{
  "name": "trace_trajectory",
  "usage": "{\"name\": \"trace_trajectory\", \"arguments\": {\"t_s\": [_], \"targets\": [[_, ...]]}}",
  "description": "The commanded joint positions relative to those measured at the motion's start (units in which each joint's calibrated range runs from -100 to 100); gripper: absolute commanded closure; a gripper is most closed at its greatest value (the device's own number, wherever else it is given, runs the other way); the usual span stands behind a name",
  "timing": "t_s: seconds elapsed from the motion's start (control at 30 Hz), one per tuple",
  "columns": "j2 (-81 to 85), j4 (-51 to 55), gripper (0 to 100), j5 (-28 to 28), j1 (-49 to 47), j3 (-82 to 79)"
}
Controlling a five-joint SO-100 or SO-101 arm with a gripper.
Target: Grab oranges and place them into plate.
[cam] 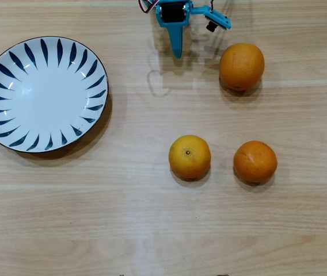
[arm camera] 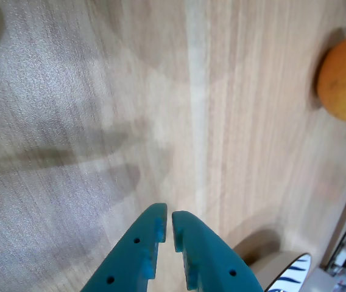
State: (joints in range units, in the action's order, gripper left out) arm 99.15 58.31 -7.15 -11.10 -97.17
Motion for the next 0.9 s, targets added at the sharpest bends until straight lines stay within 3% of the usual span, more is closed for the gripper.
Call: {"name": "trace_trajectory", "arguments": {"t_s": [0.0, 0.53, 0.67, 0.87], "targets": [[0.4, 0.0, 98, -0.1, -0.2, -0.2], [0.4, 0.7, 98, 0.3, 1.7, 0.7], [-6.1, 3.2, 98, 0.4, 1.8, 15.5], [-29.1, 3.3, 98, 0.4, 1.8, 40.8]]}}
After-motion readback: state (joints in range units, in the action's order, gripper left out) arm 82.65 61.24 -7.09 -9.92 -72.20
